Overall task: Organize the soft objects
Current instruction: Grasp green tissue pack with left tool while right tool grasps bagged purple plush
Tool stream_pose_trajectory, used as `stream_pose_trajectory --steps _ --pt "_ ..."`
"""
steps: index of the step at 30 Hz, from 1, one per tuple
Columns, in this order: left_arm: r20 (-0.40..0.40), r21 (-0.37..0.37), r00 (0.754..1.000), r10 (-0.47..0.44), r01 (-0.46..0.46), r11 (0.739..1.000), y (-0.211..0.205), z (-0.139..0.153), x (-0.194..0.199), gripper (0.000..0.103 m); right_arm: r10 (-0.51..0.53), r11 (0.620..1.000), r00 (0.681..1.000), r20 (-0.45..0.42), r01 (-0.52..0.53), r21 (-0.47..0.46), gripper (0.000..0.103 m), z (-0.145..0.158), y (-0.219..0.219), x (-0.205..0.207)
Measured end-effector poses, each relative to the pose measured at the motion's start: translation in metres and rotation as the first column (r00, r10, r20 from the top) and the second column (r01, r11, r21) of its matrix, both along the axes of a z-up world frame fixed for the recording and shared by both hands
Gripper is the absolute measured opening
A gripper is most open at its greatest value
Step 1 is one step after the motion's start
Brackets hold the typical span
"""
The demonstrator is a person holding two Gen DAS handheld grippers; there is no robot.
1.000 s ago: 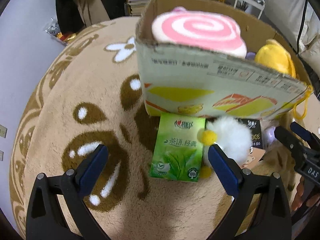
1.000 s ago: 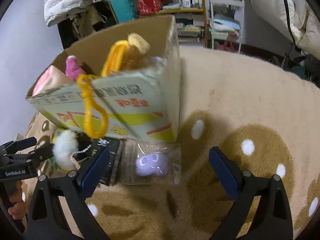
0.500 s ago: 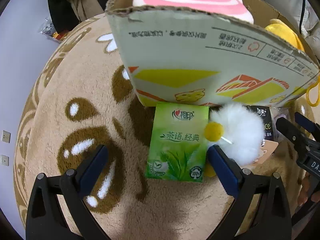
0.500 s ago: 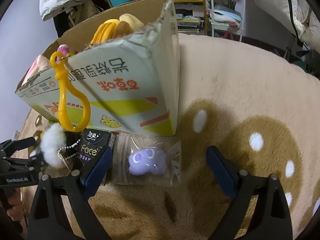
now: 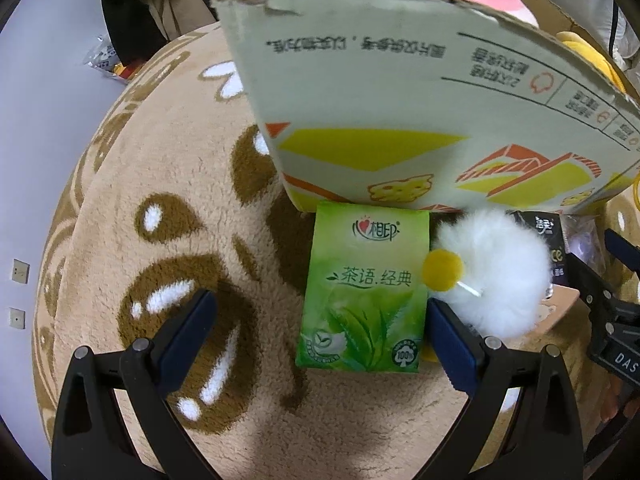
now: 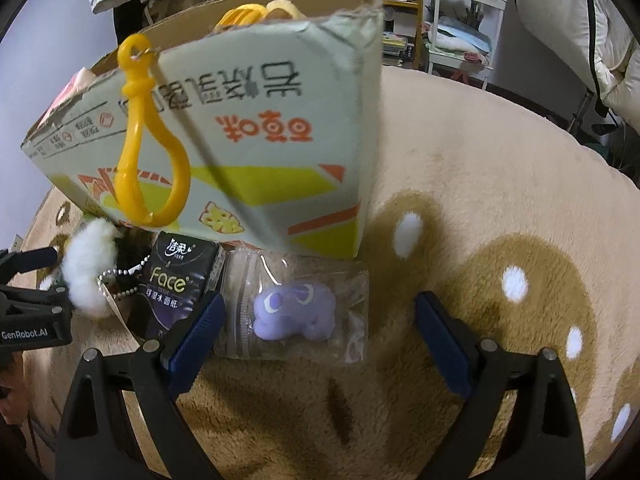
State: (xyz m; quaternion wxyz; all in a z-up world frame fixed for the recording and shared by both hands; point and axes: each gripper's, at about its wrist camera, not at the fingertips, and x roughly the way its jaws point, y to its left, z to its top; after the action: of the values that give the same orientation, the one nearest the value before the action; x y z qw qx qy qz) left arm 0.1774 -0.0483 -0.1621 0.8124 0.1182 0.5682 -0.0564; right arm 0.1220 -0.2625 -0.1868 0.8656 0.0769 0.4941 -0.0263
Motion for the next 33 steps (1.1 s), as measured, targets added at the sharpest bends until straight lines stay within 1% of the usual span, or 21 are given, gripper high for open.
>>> stream_pose_trajectory --steps 6,9,11,12,15,17,18,20,22,25,27,29,33 --pt "0.006 -0.001 1.000 0.009 -0.009 1.000 0.003 -0.001 0.002 0.099 0.007 0.999 1.000 -0.013 -0.007 -0.033 0.102 -0.002 0.017 -0.003" --pt "0.006 0.002 1.000 0.004 -0.004 1.000 0.003 -0.003 0.002 0.096 0.007 0.999 1.000 -0.021 -0.008 -0.037 0.102 -0.002 0.022 -0.004" --pt "0.001 0.005 1.000 -0.001 0.001 1.000 0.004 -0.004 0.003 0.089 0.014 0.999 1.000 -0.028 -0.015 -0.047 0.103 -0.003 0.030 -0.004" --pt "-0.001 0.002 1.000 -0.003 0.003 1.000 0.003 -0.005 0.002 0.088 0.019 0.998 0.999 -0.033 -0.021 -0.056 0.103 -0.004 0.032 -0.003" --pt "-0.005 -0.017 1.000 -0.012 0.012 1.000 0.002 -0.004 0.000 0.079 0.035 0.994 0.998 -0.049 -0.040 -0.103 0.103 -0.009 0.037 0.002" --pt "-0.007 -0.029 1.000 -0.019 0.019 0.999 0.000 -0.003 -0.001 0.072 0.031 0.994 0.998 -0.049 -0.036 -0.103 0.103 -0.010 0.039 0.000" --pt "-0.005 -0.029 1.000 -0.021 0.021 0.999 0.000 -0.003 -0.002 0.069 0.028 0.995 0.998 -0.051 -0.033 -0.099 0.103 -0.010 0.039 0.000" --pt "-0.003 -0.031 1.000 -0.027 0.027 0.999 -0.001 -0.001 -0.003 0.057 0.025 0.995 0.998 -0.054 -0.031 -0.097 0.102 -0.010 0.039 0.000" --pt "0.002 -0.029 1.000 -0.025 0.025 0.999 -0.001 0.001 -0.005 0.052 0.029 0.994 0.998 -0.055 -0.035 -0.104 0.100 -0.010 0.038 0.001" --pt "0.004 -0.031 1.000 -0.013 0.013 0.999 0.002 0.003 -0.007 0.052 0.025 0.994 0.998 -0.053 -0.031 -0.109 0.093 -0.009 0.032 -0.001" --pt "0.005 -0.027 1.000 -0.004 0.005 1.000 0.003 0.004 -0.009 0.052 0.020 0.993 0.998 -0.052 -0.026 -0.111 0.086 -0.007 0.030 -0.004" --pt "0.012 -0.025 1.000 0.006 -0.005 1.000 0.005 0.007 -0.012 0.052 0.011 0.994 0.999 -0.050 -0.017 -0.110 0.080 -0.005 0.024 -0.009" --pt "0.042 -0.025 0.999 0.017 -0.016 1.000 0.009 0.016 -0.019 0.052 0.007 0.996 0.999 -0.044 -0.011 -0.090 0.078 -0.001 0.017 -0.012"
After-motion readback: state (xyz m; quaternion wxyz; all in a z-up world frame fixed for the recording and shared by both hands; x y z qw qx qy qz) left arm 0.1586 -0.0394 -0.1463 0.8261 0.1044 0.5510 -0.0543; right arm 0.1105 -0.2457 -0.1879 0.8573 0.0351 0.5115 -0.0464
